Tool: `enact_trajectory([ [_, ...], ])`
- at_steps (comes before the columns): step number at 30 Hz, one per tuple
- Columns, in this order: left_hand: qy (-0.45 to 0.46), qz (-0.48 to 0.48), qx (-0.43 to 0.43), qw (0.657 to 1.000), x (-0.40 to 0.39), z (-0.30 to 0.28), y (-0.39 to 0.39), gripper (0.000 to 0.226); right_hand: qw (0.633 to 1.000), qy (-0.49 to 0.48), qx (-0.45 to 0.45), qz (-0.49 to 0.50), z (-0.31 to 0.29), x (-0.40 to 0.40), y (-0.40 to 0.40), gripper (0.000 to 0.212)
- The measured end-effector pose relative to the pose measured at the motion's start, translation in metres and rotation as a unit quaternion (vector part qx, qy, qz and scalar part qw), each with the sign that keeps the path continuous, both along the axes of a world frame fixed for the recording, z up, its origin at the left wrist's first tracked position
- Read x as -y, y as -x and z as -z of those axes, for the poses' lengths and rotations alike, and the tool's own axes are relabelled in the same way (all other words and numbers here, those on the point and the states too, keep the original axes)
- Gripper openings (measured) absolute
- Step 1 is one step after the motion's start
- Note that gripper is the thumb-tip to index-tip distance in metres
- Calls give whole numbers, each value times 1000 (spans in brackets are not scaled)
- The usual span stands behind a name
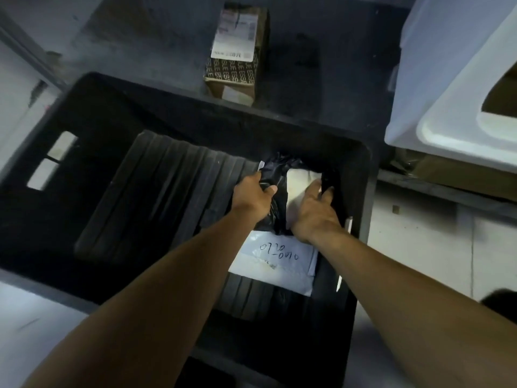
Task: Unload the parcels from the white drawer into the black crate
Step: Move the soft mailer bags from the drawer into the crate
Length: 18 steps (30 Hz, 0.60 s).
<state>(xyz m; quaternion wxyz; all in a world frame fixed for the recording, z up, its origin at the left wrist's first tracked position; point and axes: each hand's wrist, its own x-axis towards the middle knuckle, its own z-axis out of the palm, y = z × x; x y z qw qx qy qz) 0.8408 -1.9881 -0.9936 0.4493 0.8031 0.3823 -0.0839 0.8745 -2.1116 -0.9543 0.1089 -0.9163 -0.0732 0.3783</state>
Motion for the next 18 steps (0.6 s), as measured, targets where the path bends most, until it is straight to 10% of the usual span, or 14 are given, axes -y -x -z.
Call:
enact_trajectory([
  [11,-170,213,-54,961,-8,-82,11,38,980,-87,106,-144,-59,27,13,90],
  [18,-395,308,-3,865,25,-183,37,79,941,-92,229,-232,-150,71,39,83],
])
